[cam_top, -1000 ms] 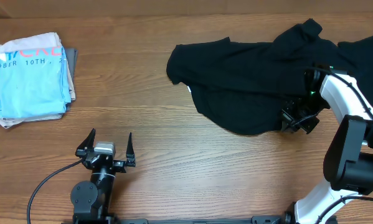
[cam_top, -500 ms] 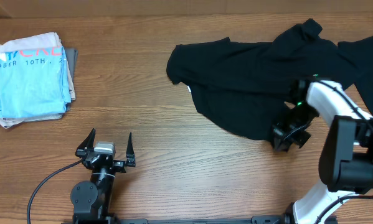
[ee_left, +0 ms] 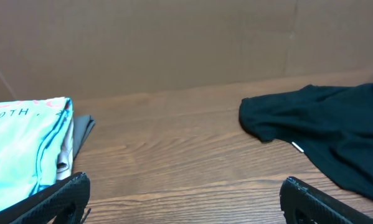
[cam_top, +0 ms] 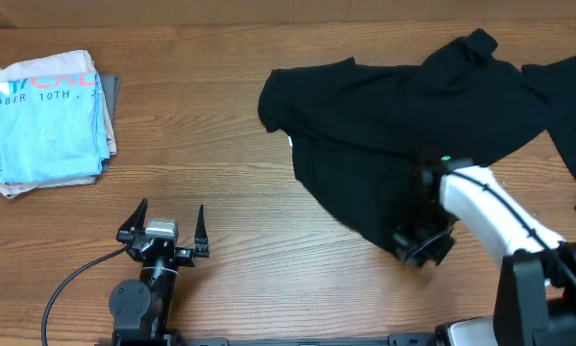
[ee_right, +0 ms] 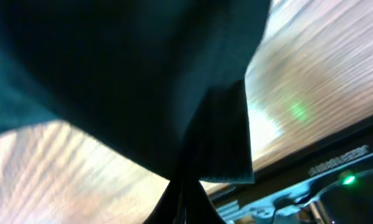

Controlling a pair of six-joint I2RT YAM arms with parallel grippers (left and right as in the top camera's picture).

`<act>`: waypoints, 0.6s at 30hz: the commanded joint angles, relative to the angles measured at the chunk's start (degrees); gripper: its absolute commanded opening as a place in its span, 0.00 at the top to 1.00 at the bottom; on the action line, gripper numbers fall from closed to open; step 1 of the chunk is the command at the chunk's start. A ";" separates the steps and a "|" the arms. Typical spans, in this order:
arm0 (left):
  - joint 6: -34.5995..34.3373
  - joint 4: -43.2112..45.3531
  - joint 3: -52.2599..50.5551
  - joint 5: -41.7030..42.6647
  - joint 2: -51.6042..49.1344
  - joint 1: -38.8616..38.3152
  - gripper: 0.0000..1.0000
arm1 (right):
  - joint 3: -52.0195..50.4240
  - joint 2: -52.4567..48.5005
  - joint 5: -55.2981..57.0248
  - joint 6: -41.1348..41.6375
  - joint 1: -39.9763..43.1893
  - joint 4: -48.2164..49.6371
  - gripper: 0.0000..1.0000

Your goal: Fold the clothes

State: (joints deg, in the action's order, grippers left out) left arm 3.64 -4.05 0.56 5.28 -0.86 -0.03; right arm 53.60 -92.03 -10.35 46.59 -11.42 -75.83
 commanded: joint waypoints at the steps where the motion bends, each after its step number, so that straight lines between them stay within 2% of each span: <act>1: 1.51 0.00 -0.28 -0.59 0.59 -0.42 0.00 | -0.90 1.44 -3.56 5.55 -5.90 0.55 0.96; 7: 1.51 0.02 -0.28 -0.59 0.59 -0.42 0.00 | -0.90 1.44 -7.63 13.99 -19.56 3.15 0.96; 11: 1.51 0.02 -0.28 -0.59 0.59 -0.42 0.00 | -0.90 1.44 -11.41 18.95 -29.31 8.26 0.96; 15: 1.53 0.00 -0.28 -0.59 0.59 -0.42 0.00 | -0.87 1.44 -14.82 21.20 -36.79 15.41 0.96; 18: 1.53 0.00 -0.28 -0.59 0.59 -0.42 0.00 | -0.59 1.44 -15.45 20.85 -38.99 17.38 0.96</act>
State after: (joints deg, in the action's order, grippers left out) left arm 3.64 -4.03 0.56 5.28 -0.86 -0.03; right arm 53.17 -91.66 -22.94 65.21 -49.06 -59.13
